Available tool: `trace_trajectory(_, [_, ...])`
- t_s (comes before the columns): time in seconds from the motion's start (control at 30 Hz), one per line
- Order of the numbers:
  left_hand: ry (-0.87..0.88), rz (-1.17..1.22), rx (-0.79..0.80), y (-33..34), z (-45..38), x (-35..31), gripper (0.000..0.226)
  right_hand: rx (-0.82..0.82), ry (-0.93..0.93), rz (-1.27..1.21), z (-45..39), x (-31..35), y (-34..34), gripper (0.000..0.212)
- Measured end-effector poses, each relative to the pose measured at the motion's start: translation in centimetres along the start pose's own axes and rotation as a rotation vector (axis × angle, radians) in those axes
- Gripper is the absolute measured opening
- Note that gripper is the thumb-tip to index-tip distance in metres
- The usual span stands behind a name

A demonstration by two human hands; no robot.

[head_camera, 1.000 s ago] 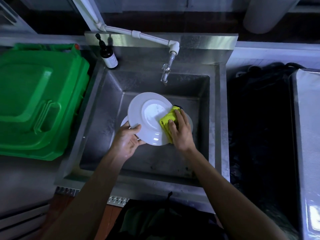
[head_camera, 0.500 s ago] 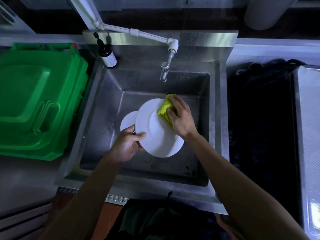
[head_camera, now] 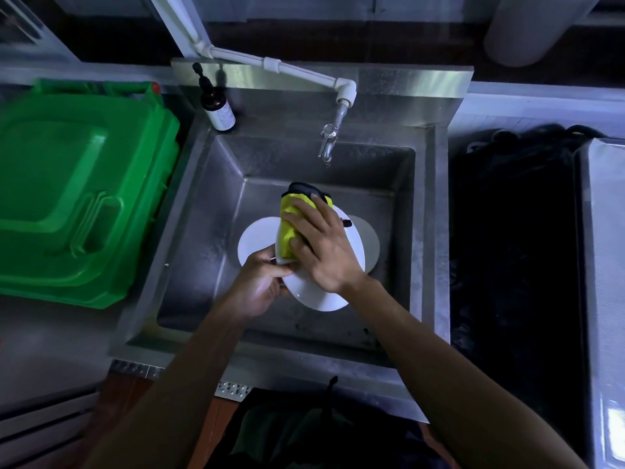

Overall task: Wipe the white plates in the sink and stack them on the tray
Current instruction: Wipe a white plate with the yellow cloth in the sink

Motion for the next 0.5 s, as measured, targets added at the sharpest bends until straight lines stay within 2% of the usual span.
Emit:
trace_trajectory(0.17, [0.011, -0.020, -0.005, 0.5, 0.1, 0.0, 0.037, -0.001, 0.011, 0.024, -0.4, -0.2, 0.1, 0.042])
trace_trajectory(0.37, [0.001, -0.069, -0.024, 0.2, 0.2, -0.3, 0.040, 0.019, -0.080, 0.098, -0.7, 0.6, 0.0, 0.041])
trace_trajectory(0.5, [0.005, -0.019, -0.009, 0.8, 0.7, -0.8, 0.044, -0.021, -0.046, 0.033, -1.0, -0.3, -0.9, 0.039])
Point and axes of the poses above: each hand's wrist, its own z-axis away from the middle knuckle, its own y-axis out of the palm, x = y × z, the point moved 10 cm from there along -z, towards the middle knuckle, and after that the axes turned 4 degrees about y, right-handed, at the moved point
